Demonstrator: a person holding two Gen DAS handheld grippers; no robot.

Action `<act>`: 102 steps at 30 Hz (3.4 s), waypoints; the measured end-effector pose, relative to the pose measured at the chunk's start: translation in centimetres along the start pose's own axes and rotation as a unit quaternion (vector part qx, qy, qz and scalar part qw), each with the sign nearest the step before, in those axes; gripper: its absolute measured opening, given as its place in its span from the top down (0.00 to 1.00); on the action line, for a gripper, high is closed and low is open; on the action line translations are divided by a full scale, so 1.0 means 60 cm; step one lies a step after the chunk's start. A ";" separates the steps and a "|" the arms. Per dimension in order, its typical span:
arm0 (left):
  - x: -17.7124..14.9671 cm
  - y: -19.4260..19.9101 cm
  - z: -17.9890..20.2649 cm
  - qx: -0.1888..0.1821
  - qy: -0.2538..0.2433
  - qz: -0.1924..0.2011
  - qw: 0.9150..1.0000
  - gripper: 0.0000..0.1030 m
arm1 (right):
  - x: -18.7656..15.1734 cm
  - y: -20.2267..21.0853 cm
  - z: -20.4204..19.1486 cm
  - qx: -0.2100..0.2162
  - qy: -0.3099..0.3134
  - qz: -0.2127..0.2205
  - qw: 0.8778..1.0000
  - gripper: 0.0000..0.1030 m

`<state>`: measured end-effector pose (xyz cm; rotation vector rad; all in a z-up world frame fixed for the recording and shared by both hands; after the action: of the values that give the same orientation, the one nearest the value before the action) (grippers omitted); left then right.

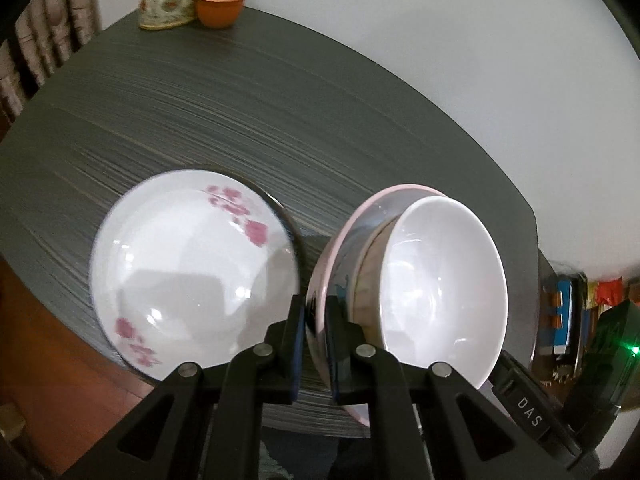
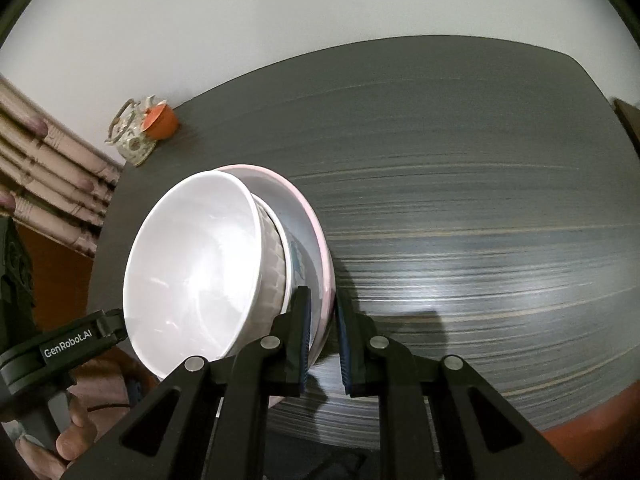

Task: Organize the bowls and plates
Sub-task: 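Lift and carry the nested bowl stack with both grippers toward the plate stack, then lower the bowl stack onto the pink-flower plate with both grippers, then open both grippers and pull them back from the stack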

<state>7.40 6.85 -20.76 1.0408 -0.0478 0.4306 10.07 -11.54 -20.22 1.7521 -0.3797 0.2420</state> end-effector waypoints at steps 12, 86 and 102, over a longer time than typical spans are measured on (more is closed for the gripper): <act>0.031 0.084 -0.101 0.023 0.040 0.038 0.998 0.92 | 0.006 0.007 -0.119 0.028 0.059 -0.002 0.998 0.86; -0.044 0.177 -0.165 0.111 -0.019 0.101 0.989 0.51 | -0.070 -0.009 -0.206 -0.011 0.139 0.049 0.989 0.14; -0.057 0.165 -0.141 0.138 -0.039 0.106 0.984 0.51 | -0.111 0.018 -0.233 -0.004 0.184 0.071 0.980 0.01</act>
<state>-0.76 17.10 -17.76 1.3324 -0.1735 0.6020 4.09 2.71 -18.66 1.6308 -0.2361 0.6550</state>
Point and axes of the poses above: each gripper's, at about its wrist camera, not at the fingertips, and y roughly against the way its jaws point, z to its right, x to its top, the point moved 10 cm from there along -y, roughly the way its jaws point, and after that the axes turned 8 degrees about -x, right-handed, at the moved point
